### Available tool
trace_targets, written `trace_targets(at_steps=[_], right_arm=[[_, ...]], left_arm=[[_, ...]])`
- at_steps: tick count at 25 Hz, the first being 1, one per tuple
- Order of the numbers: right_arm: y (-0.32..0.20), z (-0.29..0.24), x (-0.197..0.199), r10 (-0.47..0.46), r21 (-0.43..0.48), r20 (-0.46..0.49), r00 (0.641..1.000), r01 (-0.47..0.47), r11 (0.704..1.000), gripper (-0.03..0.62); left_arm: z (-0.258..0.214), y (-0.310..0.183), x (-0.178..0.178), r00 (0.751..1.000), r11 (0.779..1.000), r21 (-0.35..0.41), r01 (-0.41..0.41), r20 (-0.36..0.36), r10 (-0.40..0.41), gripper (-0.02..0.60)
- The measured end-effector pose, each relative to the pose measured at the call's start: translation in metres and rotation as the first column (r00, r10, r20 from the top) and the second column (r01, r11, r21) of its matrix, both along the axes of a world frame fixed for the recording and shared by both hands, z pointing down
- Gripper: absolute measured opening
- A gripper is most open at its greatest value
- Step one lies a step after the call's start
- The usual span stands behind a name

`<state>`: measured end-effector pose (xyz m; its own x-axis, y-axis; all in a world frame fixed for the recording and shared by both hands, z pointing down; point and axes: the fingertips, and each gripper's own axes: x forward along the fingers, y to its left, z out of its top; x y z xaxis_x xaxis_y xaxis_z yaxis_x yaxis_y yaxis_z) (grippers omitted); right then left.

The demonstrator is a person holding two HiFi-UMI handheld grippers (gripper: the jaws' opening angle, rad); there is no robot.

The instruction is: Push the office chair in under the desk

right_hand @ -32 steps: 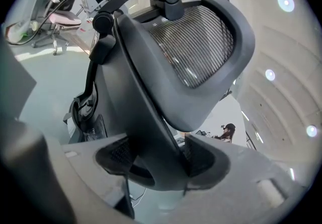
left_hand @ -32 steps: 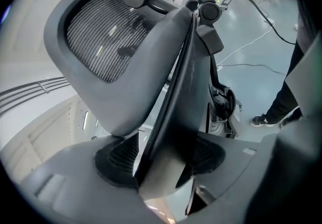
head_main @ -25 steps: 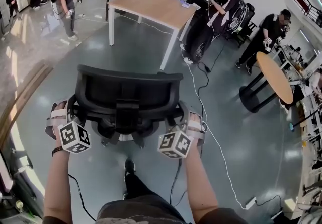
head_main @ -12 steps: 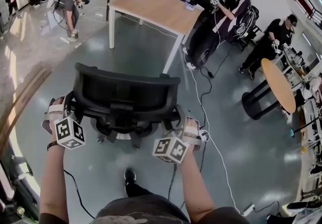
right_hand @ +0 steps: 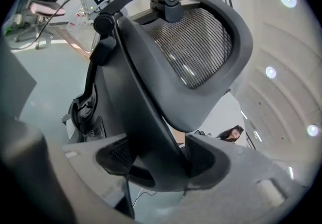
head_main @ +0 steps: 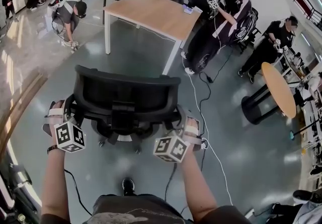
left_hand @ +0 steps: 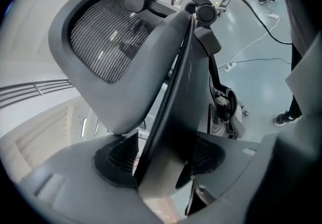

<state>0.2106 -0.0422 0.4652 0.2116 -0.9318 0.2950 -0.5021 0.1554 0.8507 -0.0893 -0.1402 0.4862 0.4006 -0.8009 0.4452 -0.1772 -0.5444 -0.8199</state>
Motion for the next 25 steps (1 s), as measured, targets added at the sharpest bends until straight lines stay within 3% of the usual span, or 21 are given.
trace_targets(at_steps=[11,16,25], right_arm=[[-0.036,0.007,0.012,-0.009,0.017,-0.007,1.0,0.009,1.0,0.272],[-0.043,0.013,0.012,-0.003,0.023,-0.009,1.0,0.003,1.0,0.272],[-0.127,0.009,0.019,0.046,0.031,-0.005,0.999,-0.046,0.998,0.273]], left_arm=[[0.007,-0.036,0.012,1.0,0.999,-0.038,0.001,0.014,-0.001,0.282],[0.012,-0.043,0.013,1.0,1.0,-0.016,-0.005,0.002,0.005,0.282],[0.007,-0.141,0.024,0.999,0.999,-0.015,-0.043,0.004,0.043,0.284]])
